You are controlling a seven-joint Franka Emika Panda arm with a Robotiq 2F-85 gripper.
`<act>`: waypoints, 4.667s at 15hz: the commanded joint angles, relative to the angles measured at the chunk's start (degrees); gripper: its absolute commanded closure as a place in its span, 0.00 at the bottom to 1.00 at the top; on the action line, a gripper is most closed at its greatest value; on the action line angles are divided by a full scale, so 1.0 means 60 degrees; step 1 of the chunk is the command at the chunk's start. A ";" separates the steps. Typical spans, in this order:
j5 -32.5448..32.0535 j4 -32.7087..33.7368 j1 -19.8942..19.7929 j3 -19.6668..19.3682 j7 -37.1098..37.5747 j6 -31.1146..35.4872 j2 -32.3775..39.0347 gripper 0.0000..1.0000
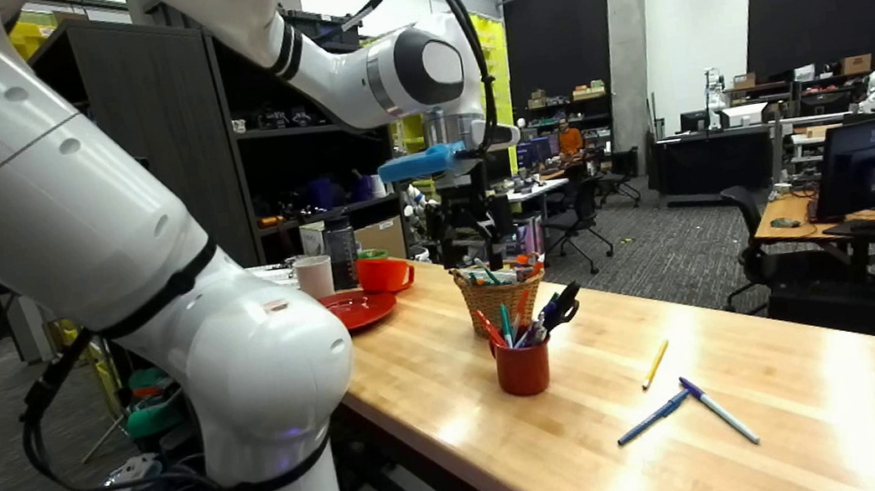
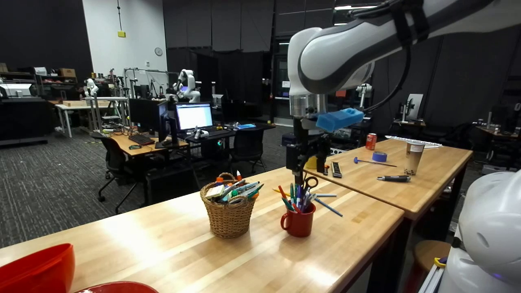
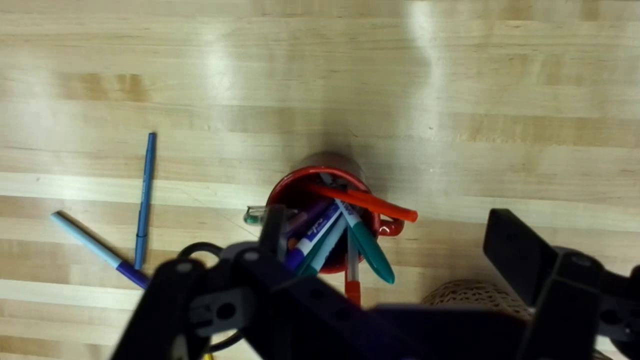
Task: Remove the orange pen from the red cup and put it on the table
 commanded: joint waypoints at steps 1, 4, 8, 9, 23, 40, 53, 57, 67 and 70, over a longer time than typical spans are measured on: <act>-0.0214 -0.0819 0.0179 0.0429 0.0760 0.0597 -0.0239 0.00; -0.0313 -0.1241 0.0359 0.0730 0.1047 0.1138 -0.0346 0.00; -0.0767 -0.1558 0.0406 0.1081 0.1397 0.1845 -0.0265 0.00; -0.0978 -0.1627 0.0358 0.1187 0.1550 0.2009 -0.0262 0.00; -0.1949 -0.1949 0.0315 0.1600 0.2404 0.2798 0.0078 0.21; -0.1889 -0.1948 0.0298 0.1611 0.2466 0.3030 0.0329 0.68; -0.1913 -0.1619 -0.0049 0.1395 0.2688 0.3609 0.1199 0.53; -0.1950 -0.1624 -0.0226 0.1287 0.2734 0.3626 0.1107 0.86; -0.1765 -0.1108 0.0111 0.1214 0.2570 0.2954 0.0016 0.97; -0.1814 -0.0668 0.0006 0.1109 0.2520 0.1792 -0.0728 0.97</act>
